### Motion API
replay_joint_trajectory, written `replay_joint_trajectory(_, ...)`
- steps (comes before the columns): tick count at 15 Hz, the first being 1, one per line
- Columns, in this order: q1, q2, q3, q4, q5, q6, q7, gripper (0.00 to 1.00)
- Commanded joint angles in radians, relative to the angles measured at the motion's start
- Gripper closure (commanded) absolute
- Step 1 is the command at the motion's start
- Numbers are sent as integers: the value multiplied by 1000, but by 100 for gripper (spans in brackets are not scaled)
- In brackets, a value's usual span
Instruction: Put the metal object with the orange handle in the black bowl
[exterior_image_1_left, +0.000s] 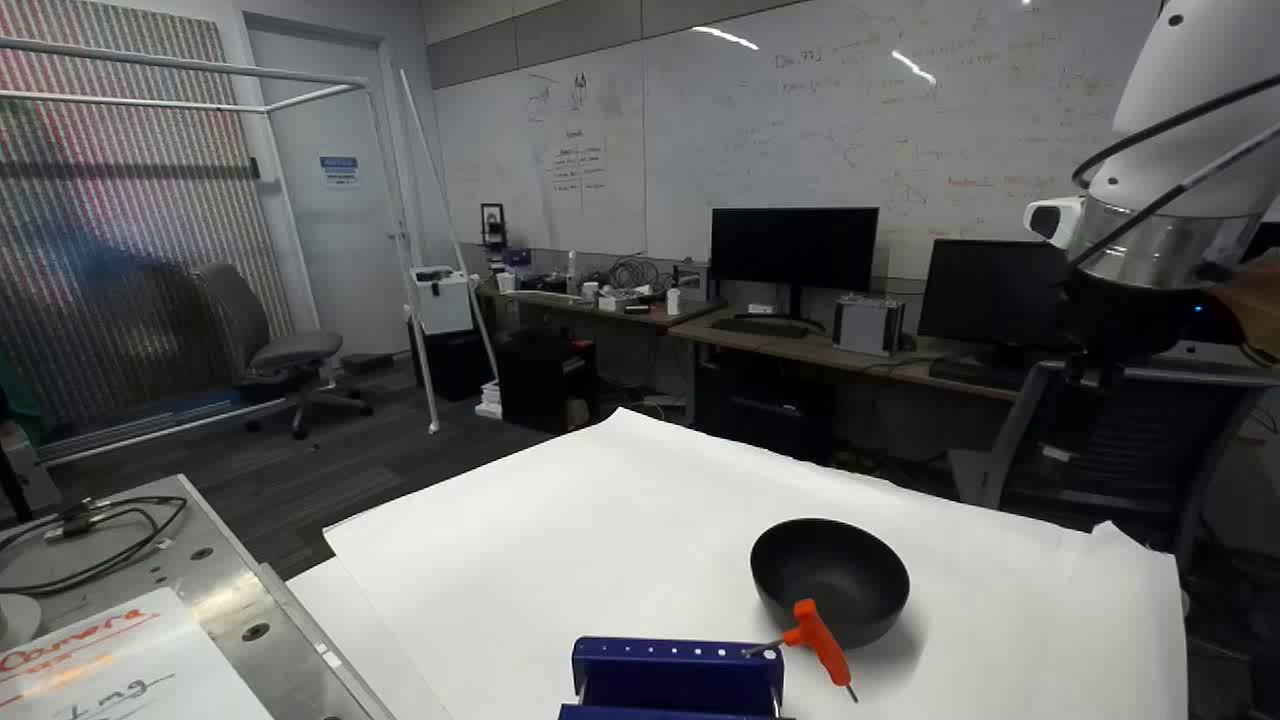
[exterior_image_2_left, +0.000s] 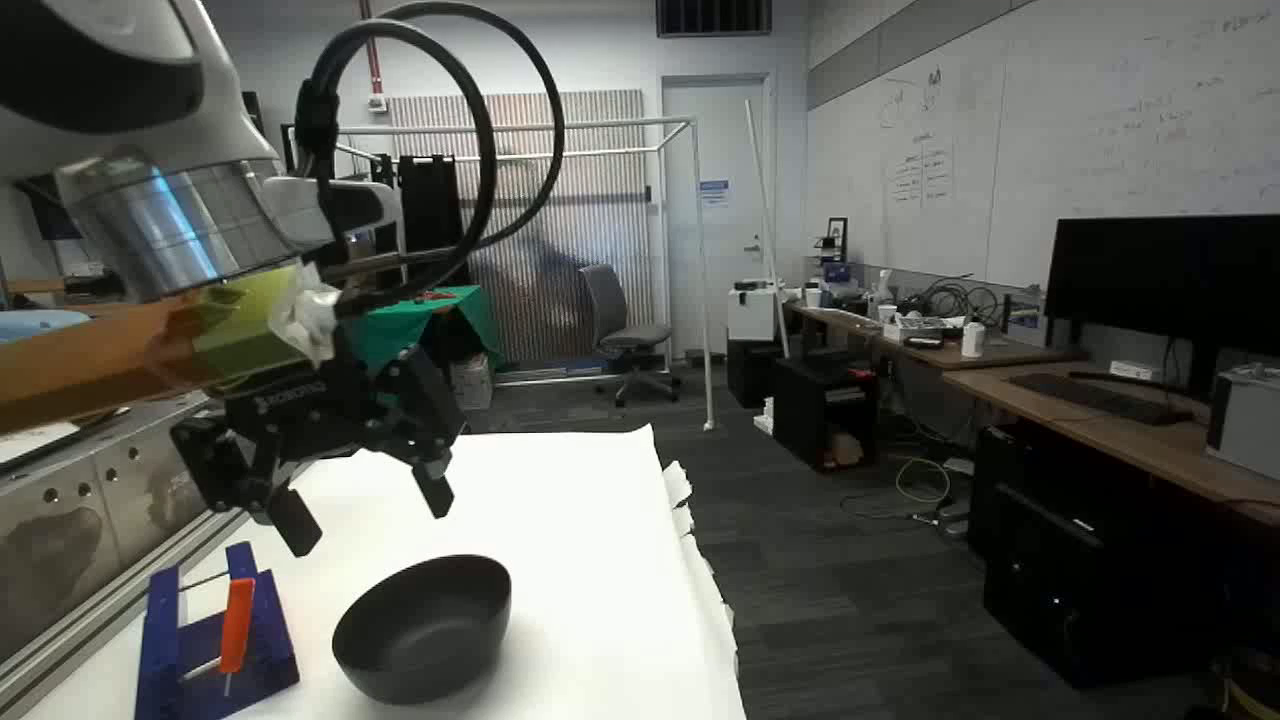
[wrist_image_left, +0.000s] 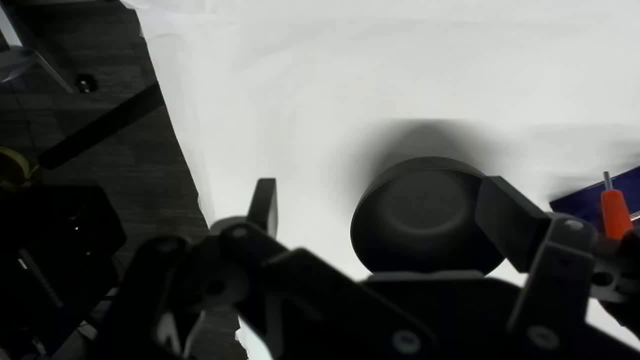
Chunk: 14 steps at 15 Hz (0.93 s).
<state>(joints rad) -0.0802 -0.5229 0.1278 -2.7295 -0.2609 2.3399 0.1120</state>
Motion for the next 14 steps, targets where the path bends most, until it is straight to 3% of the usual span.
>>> replay_joint_trajectory(1,13,-1,-12,3,-7,-5,5,0)
replay_joint_trajectory(3,13,-2,-12,4,-7,-5,5,0)
replay_joint_trajectory(5,17,72,5,29,-13,29,25,0)
replay_joint_trajectory(14,243,457,-19,125,272,379,-188,0)
